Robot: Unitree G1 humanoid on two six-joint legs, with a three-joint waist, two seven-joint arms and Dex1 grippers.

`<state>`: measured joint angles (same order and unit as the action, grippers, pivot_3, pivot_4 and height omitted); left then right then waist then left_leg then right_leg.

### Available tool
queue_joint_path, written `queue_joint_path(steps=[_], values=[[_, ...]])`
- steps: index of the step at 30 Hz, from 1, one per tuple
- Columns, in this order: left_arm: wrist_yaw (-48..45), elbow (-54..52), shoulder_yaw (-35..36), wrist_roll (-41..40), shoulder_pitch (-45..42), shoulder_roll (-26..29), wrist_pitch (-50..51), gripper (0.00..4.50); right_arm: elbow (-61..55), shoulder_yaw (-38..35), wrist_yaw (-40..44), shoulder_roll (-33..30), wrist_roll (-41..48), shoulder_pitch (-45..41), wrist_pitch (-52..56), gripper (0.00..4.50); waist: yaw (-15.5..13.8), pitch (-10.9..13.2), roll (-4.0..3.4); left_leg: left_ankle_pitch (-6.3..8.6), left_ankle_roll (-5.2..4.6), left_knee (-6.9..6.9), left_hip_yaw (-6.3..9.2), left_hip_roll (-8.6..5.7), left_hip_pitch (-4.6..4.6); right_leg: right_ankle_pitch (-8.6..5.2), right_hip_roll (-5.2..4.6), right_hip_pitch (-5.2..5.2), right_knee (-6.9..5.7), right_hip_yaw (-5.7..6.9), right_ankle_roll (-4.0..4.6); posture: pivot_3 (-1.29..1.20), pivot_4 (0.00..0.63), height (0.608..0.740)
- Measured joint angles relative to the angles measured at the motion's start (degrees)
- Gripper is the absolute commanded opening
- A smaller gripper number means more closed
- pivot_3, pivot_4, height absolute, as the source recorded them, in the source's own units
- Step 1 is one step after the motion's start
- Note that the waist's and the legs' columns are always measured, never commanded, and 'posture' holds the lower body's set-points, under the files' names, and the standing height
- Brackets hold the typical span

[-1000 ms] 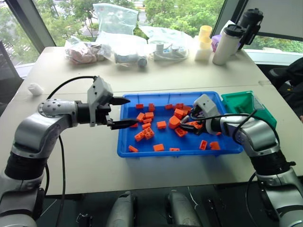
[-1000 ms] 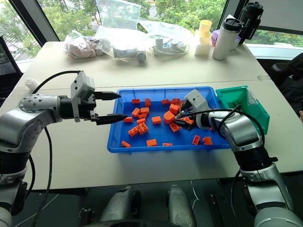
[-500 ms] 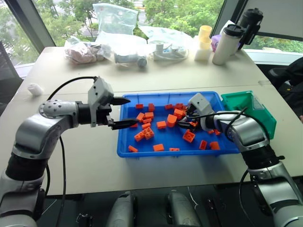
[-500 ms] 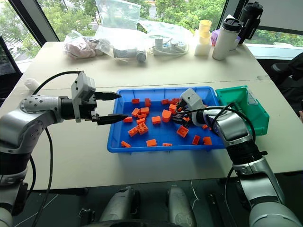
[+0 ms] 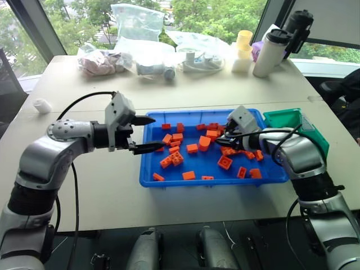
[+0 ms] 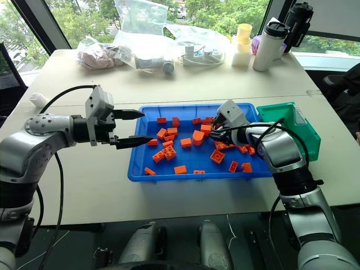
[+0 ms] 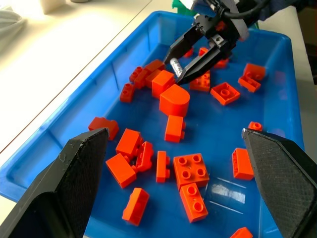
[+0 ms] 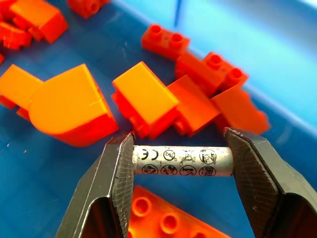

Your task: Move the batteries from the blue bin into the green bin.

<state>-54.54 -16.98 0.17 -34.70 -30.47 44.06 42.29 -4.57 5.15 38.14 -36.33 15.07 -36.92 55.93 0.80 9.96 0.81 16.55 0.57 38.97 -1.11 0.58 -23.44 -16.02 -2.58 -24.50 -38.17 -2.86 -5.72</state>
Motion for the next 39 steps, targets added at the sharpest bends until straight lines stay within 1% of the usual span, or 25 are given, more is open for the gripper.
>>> queue_joint_path(steps=[1,4,6,11,14,18,21,25,27,28,29,30,35,37,39], values=[[0.08,0.0,0.5,-0.66,-0.16,-0.43,0.09,4.5,-1.61,-2.39,0.22,0.0,1.65,-0.58,0.99,2.21,0.0,0.0,0.0,0.0,0.0,0.0,0.01,0.01,0.0,0.0,0.01,0.0,0.0,0.0,0.0,0.0,0.15,0.74],[1.58,0.01,1.31,-2.43,-2.33,-4.02,0.19,4.5,-5.65,-10.03,0.58,0.01,6.58,-1.29,2.1,2.21,-0.23,0.0,0.0,0.01,-0.01,0.01,0.05,0.0,0.0,0.0,-0.01,0.06,0.02,0.03,-0.01,0.0,0.15,0.74],[2.17,0.07,0.5,-2.77,-4.0,-6.79,-0.07,4.5,-6.43,-14.25,0.12,-1.26,7.78,-1.04,1.76,2.21,-0.42,0.0,0.01,0.01,-0.01,0.04,0.04,-0.07,-0.01,0.04,-0.08,0.08,0.05,0.03,-0.07,0.0,0.15,0.74],[0.38,2.76,-6.65,0.46,-7.86,-11.48,-2.93,4.5,-4.55,-23.66,-2.94,-9.6,6.55,2.04,0.29,2.21,-0.94,0.0,0.01,0.03,-0.04,0.05,-0.04,-0.13,-0.02,0.05,-0.11,0.09,0.11,-0.02,-0.09,0.0,0.15,0.74],[-1.21,5.27,-9.81,3.21,-9.66,-12.91,-5.59,4.5,-3.95,-25.71,-2.05,-11.88,6.48,6.64,-1.24,2.21,-0.62,0.0,0.01,0.03,-0.05,0.05,-0.08,-0.1,0.01,0.05,-0.03,0.09,0.11,-0.04,-0.09,0.0,0.15,0.74],[-3.67,8.4,-12.5,5.47,-11.26,-15.03,-8.36,4.5,-1.66,-25.76,-1.98,-12.97,5.67,11.68,-2.79,2.21,0.23,-0.01,-0.01,0.03,-0.06,0.04,-0.08,-0.05,0.04,0.05,0.02,0.09,0.07,-0.08,-0.09,0.0,0.15,0.74],[-5.39,10.82,-14.06,8.36,-11.33,-14.69,-10.62,4.5,0.84,-25.65,-3.39,-13.69,4.24,13.86,-2.84,2.21,0.19,-0.01,-0.02,0.03,-0.06,0.04,-0.08,-0.02,0.05,0.05,0.05,0.08,0.07,-0.08,-0.09,0.0,0.15,0.74],[-6.23,12.41,-14.02,9.4,-11.31,-14.7,-11.63,4.5,3.35,-25.66,-5.29,-13.55,3.49,14.3,-2.99,2.21,0.01,-0.01,-0.02,0.03,-0.06,0.05,-0.09,-0.04,0.04,0.05,0.02,0.09,0.07,-0.08,-0.09,0.0,0.15,0.74],[-6.24,12.43,-13.9,9.71,-11.31,-14.71,-11.76,4.5,4.21,-25.66,-5.9,-13.34,3.37,14.3,-3.29,3.28,-0.01,-0.01,-0.02,0.03,-0.06,0.05,-0.09,-0.04,0.04,0.05,0.02,0.08,0.07,-0.08,-0.09,0.0,0.15,0.74],[-6.23,12.43,-13.84,9.78,-11.3,-14.71,-11.77,4.5,4.57,-25.66,-6.17,-13.28,3.33,14.29,-3.51,3.62,-0.01,-0.01,-0.02,0.03,-0.06,0.05,-0.09,-0.03,0.04,0.05,0.02,0.09,0.07,-0.08,-0.09,0.0,0.15,0.74],[-6.19,12.43,-13.63,9.8,-11.26,-14.71,-11.76,4.5,5.04,-25.66,-6.4,-13.21,3.28,14.28,-3.75,4.23,-0.04,-0.01,-0.02,0.03,-0.06,0.06,-0.09,-0.04,0.04,0.05,0.02,0.09,0.07,-0.08,-0.09,0.0,0.15,0.74],[-6.18,12.43,-13.4,9.8,-11.23,-14.71,-11.74,4.5,5.14,-25.66,-6.47,-13.16,3.28,14.28,-3.8,4.46,-0.05,-0.01,-0.02,0.03,-0.06,0.06,-0.09,-0.04,0.04,0.05,0.01,0.09,0.08,-0.08,-0.09,0.0,0.15,0.74],[-5.99,12.43,-11.51,9.7,-11.2,-14.1,-11.26,4.5,5.91,-25.67,-7.33,-12.54,3.36,13.18,-4.51,4.46,-0.03,-0.01,-0.02,0.03,-0.06,0.06,-0.08,-0.04,0.03,0.05,0.02,0.09,0.08,-0.08,-0.09,0.0,0.15,0.74],[-5.18,12.45,-10.39,9.53,-11.09,-13.97,-11.06,4.5,5.87,-25.98,-7.3,-12.38,3.73,13.14,-5.86,4.46,-0.03,-0.01,-0.02,0.03,-0.06,0.06,-0.08,-0.04,0.03,0.05,0.02,0.09,0.07,-0.08,-0.09,0.0,0.15,0.74],[-4.96,12.37,-8.62,8.97,-10.35,-12.72,-10.39,4.5,5.2,-27.26,-6.81,-11.88,4.65,13.17,-7.93,4.46,-0.02,-0.01,-0.02,0.03,-0.06,0.06,-0.07,-0.03,0.03,0.05,0.02,0.08,0.07,-0.08,-0.09,0.0,0.15,0.74]])
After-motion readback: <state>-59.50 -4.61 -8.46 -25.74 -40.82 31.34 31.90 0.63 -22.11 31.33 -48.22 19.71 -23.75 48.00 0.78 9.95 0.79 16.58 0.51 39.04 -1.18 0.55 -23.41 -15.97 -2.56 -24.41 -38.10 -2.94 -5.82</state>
